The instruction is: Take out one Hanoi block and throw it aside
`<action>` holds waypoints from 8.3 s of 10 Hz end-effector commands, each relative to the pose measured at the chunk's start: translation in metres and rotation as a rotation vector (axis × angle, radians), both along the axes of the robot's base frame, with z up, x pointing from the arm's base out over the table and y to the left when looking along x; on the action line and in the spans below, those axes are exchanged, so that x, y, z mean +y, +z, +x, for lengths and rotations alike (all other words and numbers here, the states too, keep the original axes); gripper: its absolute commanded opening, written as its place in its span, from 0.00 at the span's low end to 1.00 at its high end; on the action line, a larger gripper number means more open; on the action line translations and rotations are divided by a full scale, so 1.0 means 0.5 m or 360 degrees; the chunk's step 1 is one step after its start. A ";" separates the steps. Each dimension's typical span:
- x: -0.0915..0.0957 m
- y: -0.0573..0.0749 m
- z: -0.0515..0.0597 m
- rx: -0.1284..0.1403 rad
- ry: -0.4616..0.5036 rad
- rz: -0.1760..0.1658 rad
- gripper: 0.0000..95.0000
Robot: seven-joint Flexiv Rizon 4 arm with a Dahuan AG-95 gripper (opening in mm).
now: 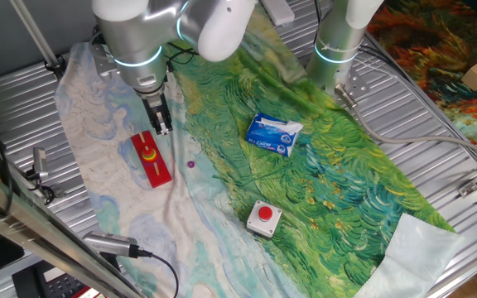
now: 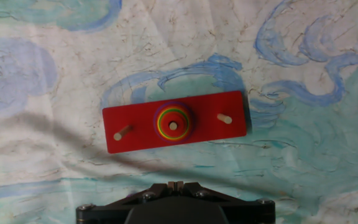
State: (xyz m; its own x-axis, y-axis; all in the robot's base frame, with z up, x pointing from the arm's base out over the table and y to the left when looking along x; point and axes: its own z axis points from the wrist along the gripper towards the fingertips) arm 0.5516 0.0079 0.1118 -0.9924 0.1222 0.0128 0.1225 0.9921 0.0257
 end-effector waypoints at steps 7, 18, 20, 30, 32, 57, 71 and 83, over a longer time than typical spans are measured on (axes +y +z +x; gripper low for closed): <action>0.001 -0.001 0.002 0.0010 0.0007 0.0003 0.00; 0.001 -0.001 0.002 0.0249 0.0001 -0.0006 0.00; 0.001 -0.001 0.002 0.0266 0.0024 -0.0002 0.00; 0.000 0.000 0.004 0.0258 0.0014 -0.0010 0.00; -0.010 0.007 0.027 0.0256 -0.0002 -0.0013 0.00; -0.007 -0.059 0.122 0.0023 -0.0034 -0.0019 0.40; -0.009 -0.074 0.129 0.0002 -0.0018 -0.0017 0.40; -0.001 -0.089 0.132 0.0003 -0.0029 -0.0021 0.20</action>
